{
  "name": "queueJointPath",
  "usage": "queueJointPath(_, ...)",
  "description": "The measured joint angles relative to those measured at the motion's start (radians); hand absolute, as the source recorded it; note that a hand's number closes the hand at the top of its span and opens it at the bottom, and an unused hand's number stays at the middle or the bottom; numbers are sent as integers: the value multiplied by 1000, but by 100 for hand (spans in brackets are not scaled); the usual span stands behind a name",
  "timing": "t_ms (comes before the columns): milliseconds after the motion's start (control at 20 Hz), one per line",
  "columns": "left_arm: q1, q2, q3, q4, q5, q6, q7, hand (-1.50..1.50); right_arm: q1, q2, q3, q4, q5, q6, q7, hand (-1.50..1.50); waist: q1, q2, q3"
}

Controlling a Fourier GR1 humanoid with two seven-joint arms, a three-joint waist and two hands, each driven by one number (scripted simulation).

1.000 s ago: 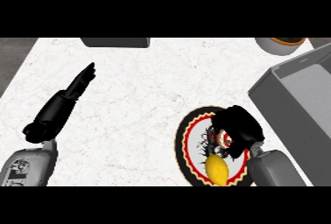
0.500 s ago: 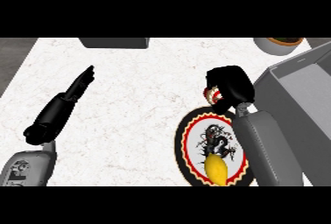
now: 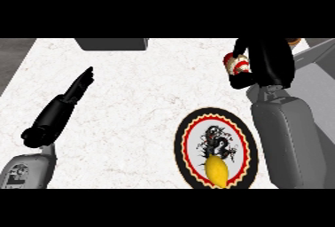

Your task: Pick the cupcake from the plate and place it in the cardboard box

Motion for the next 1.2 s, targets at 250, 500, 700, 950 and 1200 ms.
queueJointPath(250,-27,6,15,17,10,-9,11,0,-47,-50,-123,-6,-9,-35,97,150,2,2,0)
queueJointPath(500,8,-9,-4,-18,-7,0,11,0,-87,-165,-262,51,-70,-56,97,150,7,4,0)
queueJointPath(700,-2,-6,5,-5,-2,-8,4,0,-91,-263,-312,153,-85,-67,58,150,9,5,0)
queueJointPath(950,-18,-10,6,-6,-3,-7,16,0,-82,-389,-360,302,-124,37,-6,150,9,6,0)
queueJointPath(1200,-17,-19,-3,0,-13,-3,8,0,-87,-494,-401,473,-172,156,-73,150,13,8,1)
